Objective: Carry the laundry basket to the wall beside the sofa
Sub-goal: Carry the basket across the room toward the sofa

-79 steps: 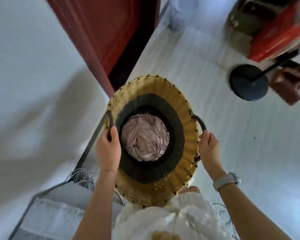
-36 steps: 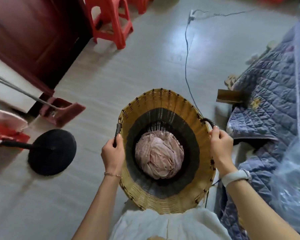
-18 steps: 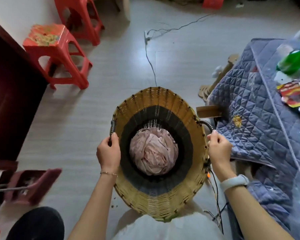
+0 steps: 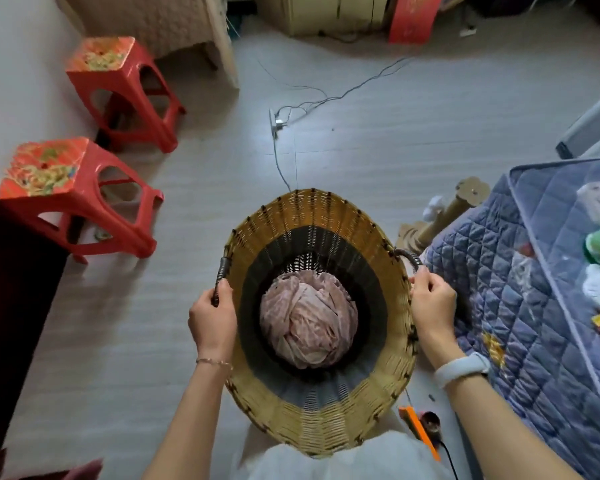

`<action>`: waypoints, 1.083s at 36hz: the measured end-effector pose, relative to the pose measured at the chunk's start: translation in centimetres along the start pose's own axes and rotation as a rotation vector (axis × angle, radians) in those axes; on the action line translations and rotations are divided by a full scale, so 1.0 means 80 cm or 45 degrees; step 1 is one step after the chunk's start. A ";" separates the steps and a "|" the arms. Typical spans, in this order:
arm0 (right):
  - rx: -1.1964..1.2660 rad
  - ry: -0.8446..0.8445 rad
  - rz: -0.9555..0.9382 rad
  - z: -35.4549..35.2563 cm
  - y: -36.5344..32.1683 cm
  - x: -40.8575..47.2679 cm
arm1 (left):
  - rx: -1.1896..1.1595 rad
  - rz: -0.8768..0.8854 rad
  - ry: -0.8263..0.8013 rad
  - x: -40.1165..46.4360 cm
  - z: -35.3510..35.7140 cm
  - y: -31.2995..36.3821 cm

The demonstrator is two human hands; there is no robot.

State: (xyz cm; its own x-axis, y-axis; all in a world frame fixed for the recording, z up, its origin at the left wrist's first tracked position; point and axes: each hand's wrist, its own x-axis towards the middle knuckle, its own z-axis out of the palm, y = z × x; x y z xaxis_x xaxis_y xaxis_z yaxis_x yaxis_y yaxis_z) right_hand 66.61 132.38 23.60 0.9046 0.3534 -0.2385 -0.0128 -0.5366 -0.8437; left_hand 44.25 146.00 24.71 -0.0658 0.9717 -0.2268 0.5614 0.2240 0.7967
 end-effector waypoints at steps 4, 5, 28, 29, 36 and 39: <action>0.004 0.030 -0.006 0.024 -0.034 0.069 | -0.017 0.021 -0.040 0.061 0.042 0.046; 0.005 0.040 -0.004 0.031 -0.042 0.085 | -0.018 0.022 -0.053 0.076 0.053 0.058; 0.039 0.402 0.140 0.169 -0.231 0.502 | 0.023 0.203 -0.339 0.477 0.346 0.358; 0.047 0.422 0.140 0.169 -0.234 0.519 | 0.021 0.228 -0.356 0.487 0.362 0.373; 0.136 0.468 0.182 0.158 -0.248 0.674 | 0.059 0.304 -0.422 0.539 0.491 0.465; 0.178 0.449 0.201 0.145 -0.262 0.750 | 0.111 0.305 -0.384 0.557 0.548 0.507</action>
State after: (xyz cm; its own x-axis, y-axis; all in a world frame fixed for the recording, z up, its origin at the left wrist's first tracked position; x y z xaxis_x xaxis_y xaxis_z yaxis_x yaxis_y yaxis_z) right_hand 116.25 173.69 21.39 0.9771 -0.0223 -0.2115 -0.1991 -0.4454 -0.8729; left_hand 100.25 195.07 22.37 0.3132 0.9272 -0.2052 0.6004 -0.0259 0.7993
